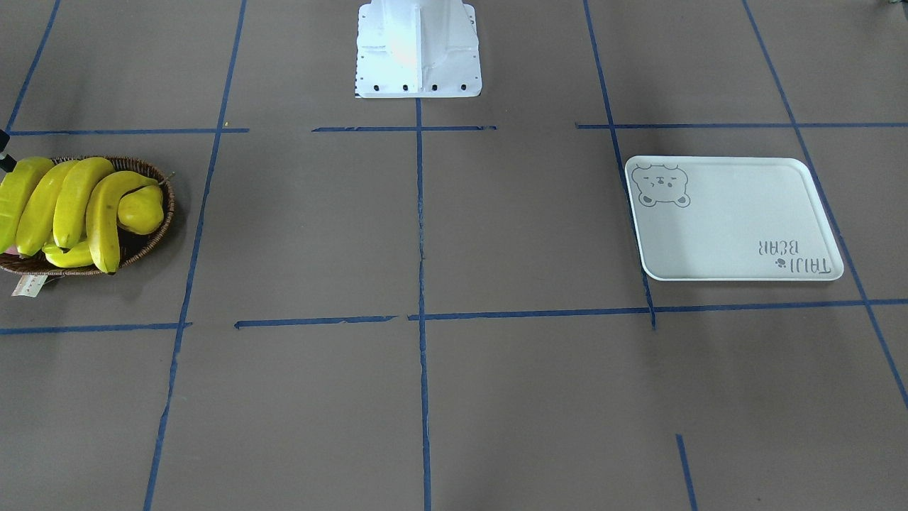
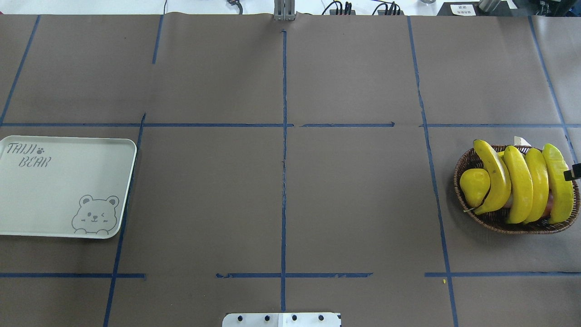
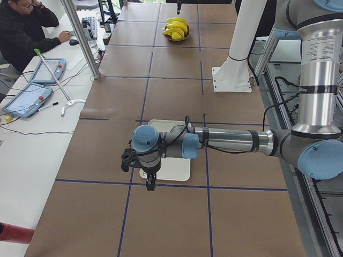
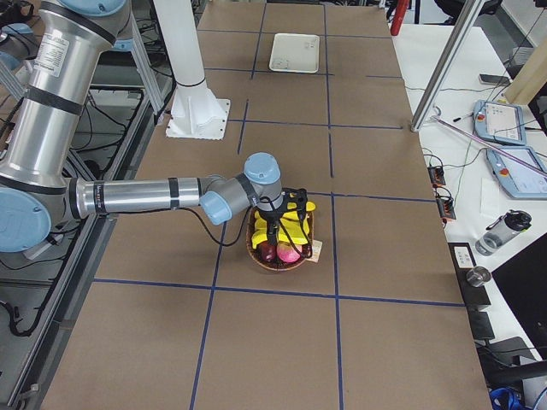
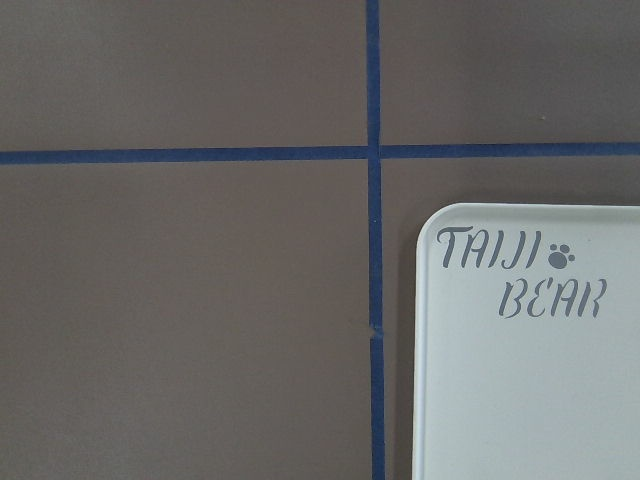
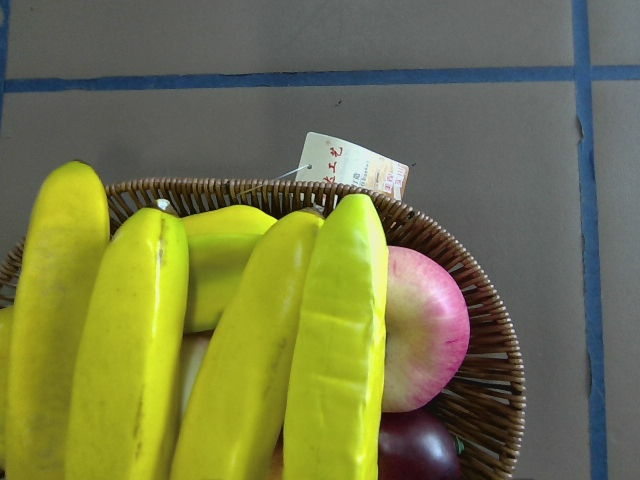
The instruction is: Transfer all bananas from basket to plate
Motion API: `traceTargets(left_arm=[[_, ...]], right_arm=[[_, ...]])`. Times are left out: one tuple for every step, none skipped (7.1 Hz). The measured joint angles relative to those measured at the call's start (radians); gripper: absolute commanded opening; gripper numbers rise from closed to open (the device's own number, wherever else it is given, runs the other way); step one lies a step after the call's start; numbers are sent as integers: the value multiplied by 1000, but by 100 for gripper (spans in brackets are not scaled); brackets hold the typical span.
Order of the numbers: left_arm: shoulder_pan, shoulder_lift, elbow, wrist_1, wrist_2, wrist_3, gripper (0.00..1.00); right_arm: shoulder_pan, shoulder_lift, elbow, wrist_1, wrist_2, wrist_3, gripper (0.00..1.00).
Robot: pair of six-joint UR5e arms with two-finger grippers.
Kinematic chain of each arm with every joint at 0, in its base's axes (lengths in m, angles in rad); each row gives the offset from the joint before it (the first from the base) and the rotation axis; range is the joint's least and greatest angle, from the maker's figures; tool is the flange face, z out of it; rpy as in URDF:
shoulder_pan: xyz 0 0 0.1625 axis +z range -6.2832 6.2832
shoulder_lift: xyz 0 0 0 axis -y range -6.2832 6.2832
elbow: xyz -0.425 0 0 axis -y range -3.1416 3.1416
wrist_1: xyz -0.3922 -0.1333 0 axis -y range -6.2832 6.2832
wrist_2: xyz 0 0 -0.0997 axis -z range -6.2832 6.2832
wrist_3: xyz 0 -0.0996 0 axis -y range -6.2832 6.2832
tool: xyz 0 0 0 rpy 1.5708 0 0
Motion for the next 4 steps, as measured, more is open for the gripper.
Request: traceTargets(left_arm=[[0,0,0,0,0,0,100],[0,0,0,0,0,0,100],[0,1,0,0,0,0,100],[0,1,0,0,0,0,100]], right_arm=[[-25,0,-5,0,-13,0,86],[-50,1,-7,0,-22,1,83],[-69,1,-8,0,-34,-1,77],[-78,-2,-9,-1,-45,-6,77]])
